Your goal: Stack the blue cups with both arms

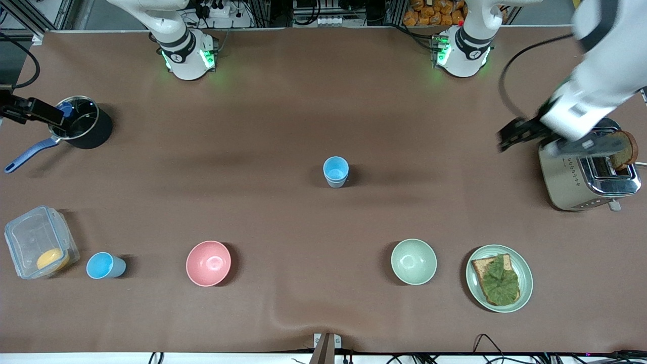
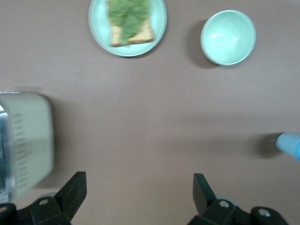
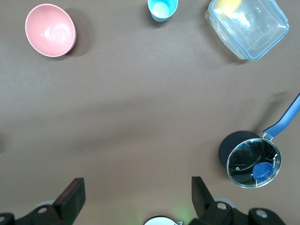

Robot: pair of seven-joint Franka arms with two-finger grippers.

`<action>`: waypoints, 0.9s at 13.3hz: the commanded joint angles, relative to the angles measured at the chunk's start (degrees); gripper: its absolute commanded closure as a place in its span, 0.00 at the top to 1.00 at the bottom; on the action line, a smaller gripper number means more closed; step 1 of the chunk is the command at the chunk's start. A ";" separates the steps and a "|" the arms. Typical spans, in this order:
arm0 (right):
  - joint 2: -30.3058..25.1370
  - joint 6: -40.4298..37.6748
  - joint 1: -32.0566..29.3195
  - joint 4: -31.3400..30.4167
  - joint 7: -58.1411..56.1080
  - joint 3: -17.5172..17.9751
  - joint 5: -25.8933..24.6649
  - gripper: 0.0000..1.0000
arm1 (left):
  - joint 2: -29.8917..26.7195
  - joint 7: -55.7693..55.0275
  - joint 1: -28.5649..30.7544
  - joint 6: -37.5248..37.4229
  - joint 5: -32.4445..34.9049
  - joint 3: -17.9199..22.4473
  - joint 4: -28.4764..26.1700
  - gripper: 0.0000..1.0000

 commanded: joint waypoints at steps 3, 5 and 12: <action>-0.42 -0.52 -1.50 -0.33 0.22 1.08 -0.10 1.00 | -2.52 0.83 2.50 -7.28 1.62 -1.30 1.87 1.00; -0.42 -0.52 -1.24 -0.33 0.31 1.08 -0.02 1.00 | -2.34 0.65 2.51 -7.29 1.53 -1.13 2.23 1.00; -0.42 -0.17 -0.97 -0.07 0.31 1.52 0.07 1.00 | -0.05 1.18 4.61 -7.29 1.62 -0.25 9.25 1.00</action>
